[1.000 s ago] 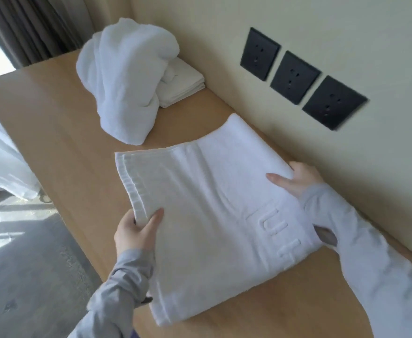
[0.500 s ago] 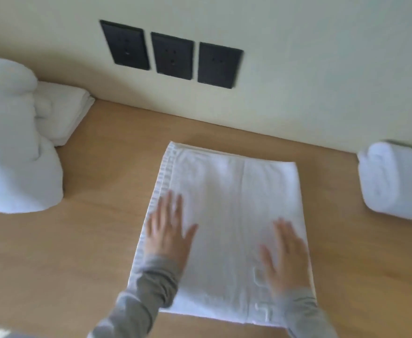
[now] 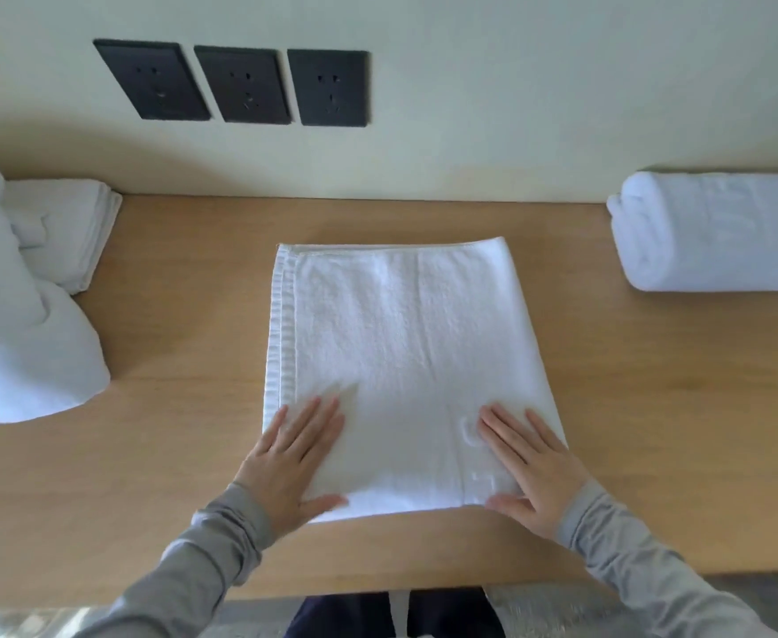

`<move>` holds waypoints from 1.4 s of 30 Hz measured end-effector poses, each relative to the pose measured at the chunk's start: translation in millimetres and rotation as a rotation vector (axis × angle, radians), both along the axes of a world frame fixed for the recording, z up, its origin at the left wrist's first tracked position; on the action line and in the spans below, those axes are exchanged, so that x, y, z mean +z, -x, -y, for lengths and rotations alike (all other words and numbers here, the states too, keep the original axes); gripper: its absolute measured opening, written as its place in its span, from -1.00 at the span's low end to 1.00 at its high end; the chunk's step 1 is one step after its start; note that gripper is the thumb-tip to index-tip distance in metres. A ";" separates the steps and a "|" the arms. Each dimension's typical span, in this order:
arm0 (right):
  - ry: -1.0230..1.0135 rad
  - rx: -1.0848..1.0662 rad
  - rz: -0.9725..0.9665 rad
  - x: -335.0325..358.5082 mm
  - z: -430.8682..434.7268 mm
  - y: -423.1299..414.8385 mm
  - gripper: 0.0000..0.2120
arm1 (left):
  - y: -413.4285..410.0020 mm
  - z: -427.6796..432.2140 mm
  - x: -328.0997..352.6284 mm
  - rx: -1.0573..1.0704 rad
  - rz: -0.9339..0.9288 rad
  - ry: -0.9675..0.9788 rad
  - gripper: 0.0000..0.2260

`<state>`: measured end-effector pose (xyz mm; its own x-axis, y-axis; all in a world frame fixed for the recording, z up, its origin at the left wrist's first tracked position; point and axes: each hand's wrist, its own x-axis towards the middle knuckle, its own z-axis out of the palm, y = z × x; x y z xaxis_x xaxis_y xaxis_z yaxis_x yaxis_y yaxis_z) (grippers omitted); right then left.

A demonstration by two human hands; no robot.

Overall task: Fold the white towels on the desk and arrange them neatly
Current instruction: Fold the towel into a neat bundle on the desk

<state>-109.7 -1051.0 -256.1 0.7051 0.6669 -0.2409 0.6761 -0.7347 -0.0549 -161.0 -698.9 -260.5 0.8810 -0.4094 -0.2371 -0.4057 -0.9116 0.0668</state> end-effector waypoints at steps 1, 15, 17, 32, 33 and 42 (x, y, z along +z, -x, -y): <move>0.033 0.028 -0.005 2.0 8.3 3.7 -0.16 | 6.0 -4.6 1.3 -0.072 -0.005 -0.019 -0.17; -0.496 -0.248 -0.096 49.9 37.8 -9.3 -0.48 | -0.4 -33.6 63.5 0.084 -0.106 0.400 -0.54; -0.633 -0.442 -0.361 72.0 44.4 -12.0 -0.51 | -3.6 -47.4 84.9 0.306 -0.225 0.599 -0.65; -0.911 -1.291 -0.364 13.9 -47.0 -178.0 -0.63 | -167.7 -28.6 13.2 1.313 -0.155 0.682 -0.46; -0.879 -1.288 -0.360 12.0 -45.9 -179.7 -0.65 | -170.5 -30.1 8.7 1.282 -0.148 0.626 -0.47; -0.490 -1.337 -0.178 0.0 -56.8 -182.2 -0.51 | -167.6 -23.0 -0.1 1.256 -0.088 0.574 -0.55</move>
<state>72.5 -994.2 -256.0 0.8431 -0.4209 -0.3348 -0.5374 -0.6842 -0.4930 6.5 -675.9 -260.7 0.7192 0.5814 -0.3804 0.6838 -0.4955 0.5356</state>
